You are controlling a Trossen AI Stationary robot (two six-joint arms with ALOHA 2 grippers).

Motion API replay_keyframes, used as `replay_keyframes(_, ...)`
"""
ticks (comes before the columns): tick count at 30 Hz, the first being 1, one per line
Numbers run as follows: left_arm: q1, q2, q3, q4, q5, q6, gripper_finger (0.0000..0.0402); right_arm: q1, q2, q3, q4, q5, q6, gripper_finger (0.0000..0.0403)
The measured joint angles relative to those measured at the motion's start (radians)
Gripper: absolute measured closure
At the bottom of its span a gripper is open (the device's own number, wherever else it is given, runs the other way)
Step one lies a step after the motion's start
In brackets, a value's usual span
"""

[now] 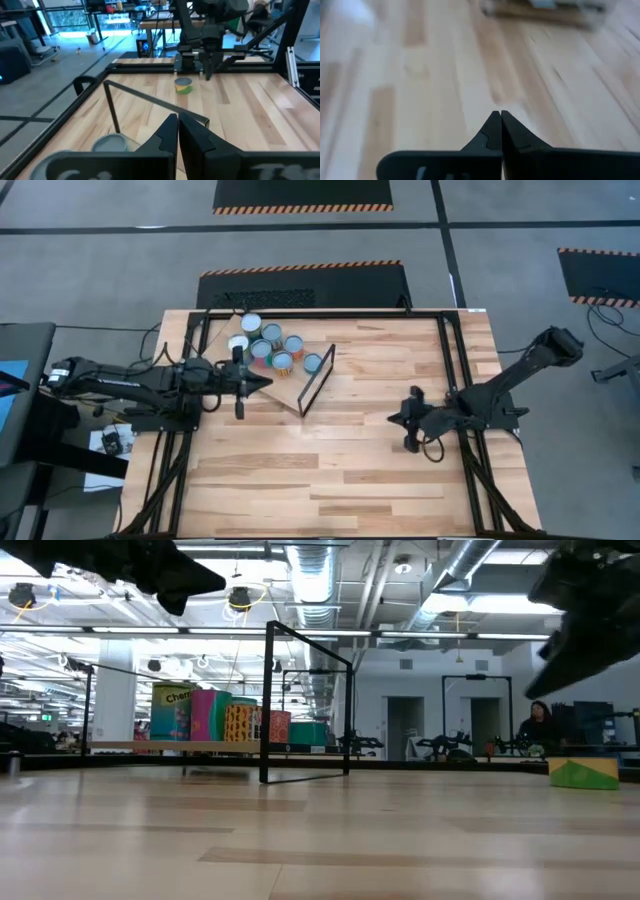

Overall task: Pick and place cans onto a shelf
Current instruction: Put the canned mushrooms on the shelf

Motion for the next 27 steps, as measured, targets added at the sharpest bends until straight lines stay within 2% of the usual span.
replay_keyframes(4,-0.019,0.023,-0.021,0.04,0.0,-0.003,0.0398,0.029,-0.008,0.069,-0.269,0.022,0.185,0.0386)
replay_keyframes(13,-0.055,0.067,-0.021,0.045,-0.014,-0.008,0.0398,0.027,0.079,0.082,-0.534,-0.037,0.462,0.0302)
replay_keyframes(19,-0.067,0.069,-0.021,0.045,-0.015,-0.008,0.0398,-0.009,0.152,0.082,-0.579,-0.047,0.483,0.0284)
replay_keyframes(27,-0.069,0.069,-0.021,0.045,-0.015,-0.008,0.0398,-0.07,0.256,0.083,-0.583,-0.035,0.45,0.0299)
